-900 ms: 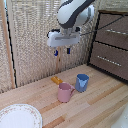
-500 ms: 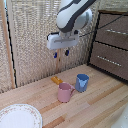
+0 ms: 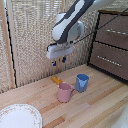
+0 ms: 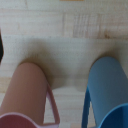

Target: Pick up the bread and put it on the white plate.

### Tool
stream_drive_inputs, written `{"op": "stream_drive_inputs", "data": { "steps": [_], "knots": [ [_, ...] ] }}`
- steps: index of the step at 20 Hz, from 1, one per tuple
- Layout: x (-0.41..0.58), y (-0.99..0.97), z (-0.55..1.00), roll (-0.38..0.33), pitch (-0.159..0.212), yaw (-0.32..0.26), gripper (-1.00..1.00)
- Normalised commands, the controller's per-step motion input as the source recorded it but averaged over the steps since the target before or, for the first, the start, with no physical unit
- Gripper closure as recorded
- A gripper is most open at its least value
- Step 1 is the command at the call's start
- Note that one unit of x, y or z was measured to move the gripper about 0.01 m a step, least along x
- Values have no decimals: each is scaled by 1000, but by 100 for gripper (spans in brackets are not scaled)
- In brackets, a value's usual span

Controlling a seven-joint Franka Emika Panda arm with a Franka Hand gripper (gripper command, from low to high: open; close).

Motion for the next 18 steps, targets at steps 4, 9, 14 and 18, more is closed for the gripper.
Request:
{"op": "stream_drive_inputs", "data": {
  "steps": [4,9,14,18],
  "knots": [
    [487,-259,-289,0,57,-1,-100],
    [517,-76,-257,0,36,-32,-100],
    [300,0,-225,-8,24,-17,-100],
    [43,6,-221,-51,78,-29,-100]
  ]
}}
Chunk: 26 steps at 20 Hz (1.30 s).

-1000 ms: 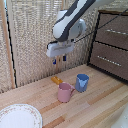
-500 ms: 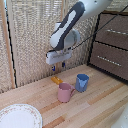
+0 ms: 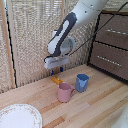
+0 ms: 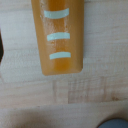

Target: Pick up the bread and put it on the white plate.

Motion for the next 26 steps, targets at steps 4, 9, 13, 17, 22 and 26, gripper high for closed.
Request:
{"op": "stream_drive_inputs", "data": {
  "steps": [4,9,13,17,22,26],
  "knots": [
    [36,0,-276,-76,90,-17,-100],
    [219,63,-262,-75,12,0,100],
    [151,84,-109,-52,10,0,100],
    [15,68,-21,-41,38,1,100],
    [-76,30,249,-10,-4,-50,100],
    [-128,55,1000,0,17,-108,100]
  ]
}}
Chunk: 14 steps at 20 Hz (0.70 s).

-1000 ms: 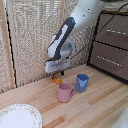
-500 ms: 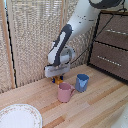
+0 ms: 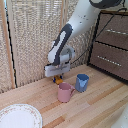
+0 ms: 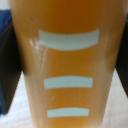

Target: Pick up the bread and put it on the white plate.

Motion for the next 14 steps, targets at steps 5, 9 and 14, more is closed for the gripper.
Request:
{"op": "stream_drive_inputs", "data": {
  "steps": [5,9,14],
  "knots": [
    [-183,151,986,0,58,-54,100],
    [-326,394,821,12,72,0,100],
    [-559,559,554,87,24,0,100]
  ]
}}
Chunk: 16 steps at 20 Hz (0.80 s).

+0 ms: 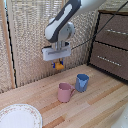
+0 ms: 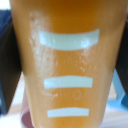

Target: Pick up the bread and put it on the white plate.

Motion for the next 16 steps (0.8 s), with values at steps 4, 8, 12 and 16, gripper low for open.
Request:
{"op": "stream_drive_inputs", "data": {
  "steps": [4,8,12,16],
  "knots": [
    [-606,581,536,84,11,0,100],
    [-601,609,522,72,12,0,100],
    [-603,663,484,37,5,0,100],
    [-520,804,348,0,0,0,100]
  ]
}}
